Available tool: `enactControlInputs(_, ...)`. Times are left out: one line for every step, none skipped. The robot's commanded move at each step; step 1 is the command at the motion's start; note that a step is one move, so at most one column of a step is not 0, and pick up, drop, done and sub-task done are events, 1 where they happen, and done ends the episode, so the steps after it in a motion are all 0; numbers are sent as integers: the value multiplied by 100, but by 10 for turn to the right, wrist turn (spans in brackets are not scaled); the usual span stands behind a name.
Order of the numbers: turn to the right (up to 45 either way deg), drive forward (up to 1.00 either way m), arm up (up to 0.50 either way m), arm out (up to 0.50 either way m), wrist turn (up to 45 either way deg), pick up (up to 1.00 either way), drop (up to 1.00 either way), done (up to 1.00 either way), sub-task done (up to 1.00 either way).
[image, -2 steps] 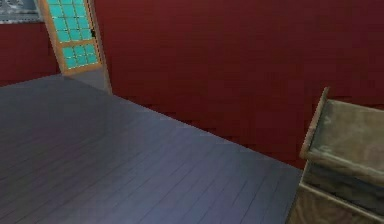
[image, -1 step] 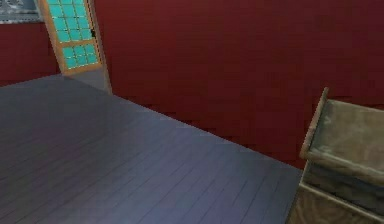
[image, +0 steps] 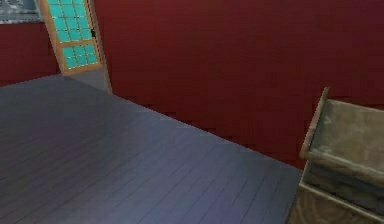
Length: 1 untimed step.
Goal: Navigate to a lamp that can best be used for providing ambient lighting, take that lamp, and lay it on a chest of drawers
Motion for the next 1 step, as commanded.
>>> enactControlInputs(-330, 0, 0, 0, 0, 0, 0, 0, 0)
